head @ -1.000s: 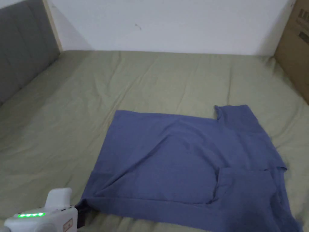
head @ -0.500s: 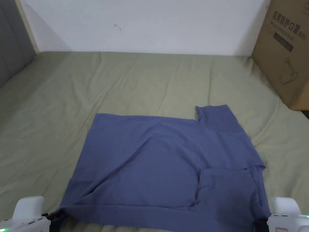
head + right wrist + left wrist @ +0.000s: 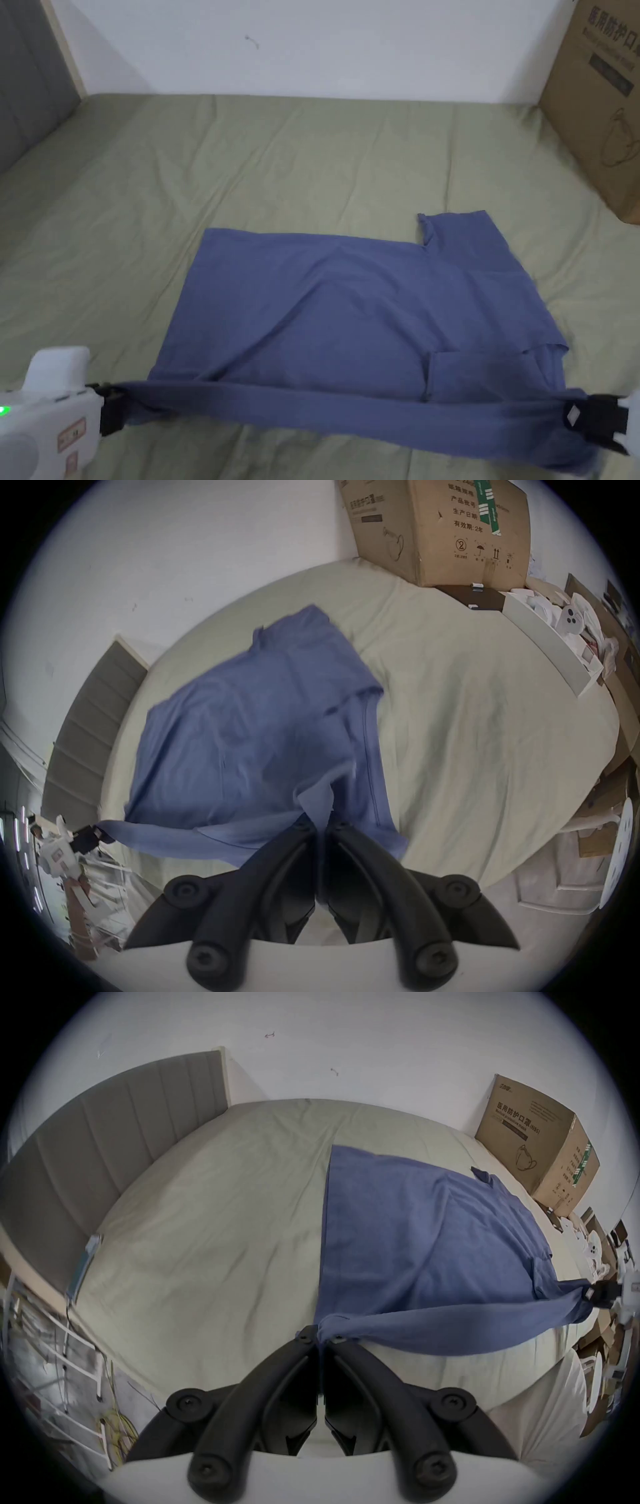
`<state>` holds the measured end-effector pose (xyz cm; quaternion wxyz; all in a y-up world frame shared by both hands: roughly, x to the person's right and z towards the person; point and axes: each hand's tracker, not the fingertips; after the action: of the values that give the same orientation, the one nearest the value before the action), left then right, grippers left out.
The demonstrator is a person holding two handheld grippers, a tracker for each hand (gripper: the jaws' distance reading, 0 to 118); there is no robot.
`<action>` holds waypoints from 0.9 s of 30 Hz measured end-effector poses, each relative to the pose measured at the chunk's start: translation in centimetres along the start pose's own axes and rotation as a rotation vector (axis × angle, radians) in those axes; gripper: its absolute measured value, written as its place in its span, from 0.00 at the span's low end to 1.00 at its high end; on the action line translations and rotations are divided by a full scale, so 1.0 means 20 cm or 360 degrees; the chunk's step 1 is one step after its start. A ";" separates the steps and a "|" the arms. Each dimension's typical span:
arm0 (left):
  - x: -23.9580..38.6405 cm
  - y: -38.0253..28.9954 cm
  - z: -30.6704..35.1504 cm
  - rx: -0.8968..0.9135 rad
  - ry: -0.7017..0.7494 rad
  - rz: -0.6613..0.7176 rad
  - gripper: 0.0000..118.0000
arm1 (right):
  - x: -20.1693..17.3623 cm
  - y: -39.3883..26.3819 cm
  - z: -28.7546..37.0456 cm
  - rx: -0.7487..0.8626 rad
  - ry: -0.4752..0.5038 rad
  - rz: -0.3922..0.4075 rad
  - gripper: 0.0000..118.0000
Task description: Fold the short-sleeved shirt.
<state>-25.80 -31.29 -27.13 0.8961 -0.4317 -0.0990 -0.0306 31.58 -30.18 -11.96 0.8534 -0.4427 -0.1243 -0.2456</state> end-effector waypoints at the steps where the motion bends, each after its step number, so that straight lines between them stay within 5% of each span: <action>1: 0.02 0.06 -0.03 0.0016 0.0026 -0.0036 0.01 | 0.00 0.06 -0.02 0.0012 -0.0001 -0.0018 0.03; 8: 0.14 0.39 -0.37 -0.0060 0.0047 -0.0171 0.05 | -0.03 0.39 -0.34 -0.0023 -0.0070 -0.0050 0.04; 9: 0.14 0.40 -0.41 -0.0054 0.0035 -0.0169 0.19 | -0.03 0.41 -0.40 -0.0039 -0.0073 -0.0054 0.12; 10: 0.13 0.42 -0.50 -0.0078 0.0041 -0.0175 0.44 | -0.04 0.42 -0.44 -0.0093 -0.0115 -0.0063 0.29; 11: 0.15 0.43 -0.51 -0.0110 0.0074 -0.0160 0.83 | -0.05 0.41 -0.46 -0.0109 -0.0209 -0.0057 0.56; 12: 0.14 0.44 -0.51 -0.0115 0.0069 -0.0147 0.94 | -0.06 0.40 -0.47 -0.0085 -0.0268 -0.0030 0.66; 15: 0.10 0.41 -0.41 -0.0021 -0.0041 -0.0057 0.98 | -0.07 0.34 -0.38 -0.0003 -0.0224 0.0070 0.69; 18: 0.05 0.36 -0.26 -0.0017 -0.0052 0.0022 0.91 | -0.12 0.24 -0.22 0.0088 -0.0202 0.0169 0.66; 19: 0.03 0.31 -0.20 0.0026 -0.0084 0.0081 0.82 | -0.13 0.18 -0.14 0.0150 -0.0188 0.0198 0.58; 21: 0.02 0.21 -0.12 0.0050 -0.0095 0.0123 0.27 | -0.15 0.08 -0.08 0.0139 -0.0186 0.0214 0.09; 22: 0.03 0.14 -0.09 0.0028 -0.0085 0.0141 0.02 | -0.15 0.01 -0.06 0.0131 -0.0182 0.0183 0.04; 24: 0.03 0.04 -0.05 0.0012 -0.0118 0.0166 0.01 | -0.14 -0.09 -0.03 0.0086 -0.0059 0.0112 0.01; 27: 0.05 -0.06 -0.06 -0.0032 -0.0118 0.0171 0.00 | -0.15 -0.21 -0.02 0.0071 -0.0100 0.0086 0.01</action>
<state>-24.78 -32.95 -26.81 0.8878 -0.4461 -0.1086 0.0325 26.78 -31.55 -10.67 0.8649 -0.4344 -0.1446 -0.2057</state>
